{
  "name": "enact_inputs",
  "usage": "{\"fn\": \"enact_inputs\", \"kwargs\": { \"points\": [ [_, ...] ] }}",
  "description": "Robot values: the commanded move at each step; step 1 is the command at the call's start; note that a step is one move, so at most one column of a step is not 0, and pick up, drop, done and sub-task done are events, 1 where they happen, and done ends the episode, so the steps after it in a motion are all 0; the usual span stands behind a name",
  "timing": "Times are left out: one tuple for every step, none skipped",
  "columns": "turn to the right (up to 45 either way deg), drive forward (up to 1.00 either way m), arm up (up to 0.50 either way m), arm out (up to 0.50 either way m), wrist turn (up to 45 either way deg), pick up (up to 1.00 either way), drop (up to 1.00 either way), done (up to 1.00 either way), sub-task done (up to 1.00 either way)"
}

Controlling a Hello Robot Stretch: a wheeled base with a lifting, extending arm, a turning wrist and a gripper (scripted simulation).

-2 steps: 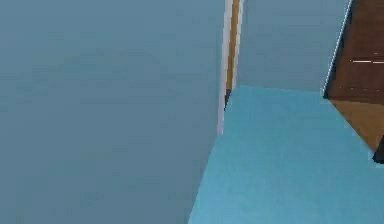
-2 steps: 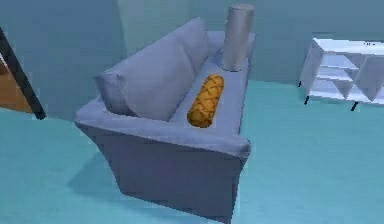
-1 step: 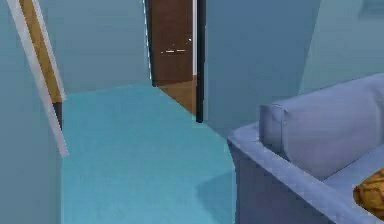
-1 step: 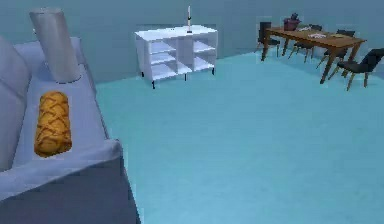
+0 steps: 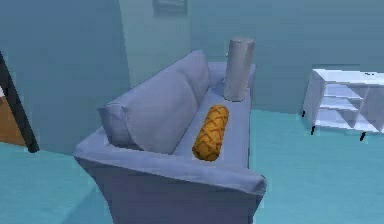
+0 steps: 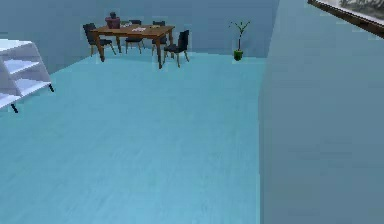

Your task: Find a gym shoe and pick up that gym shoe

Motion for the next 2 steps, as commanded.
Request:
{"fn": "enact_inputs", "kwargs": {
  "points": [
    [15.0, 0.00, 0.00, 0.00, 0.0, 0.00, 0.00, 0.00, 0.00],
    [0.0, 0.15, 0.00, 0.00, 0.0, 0.00, 0.00, 0.00, 0.00]
  ]
}}
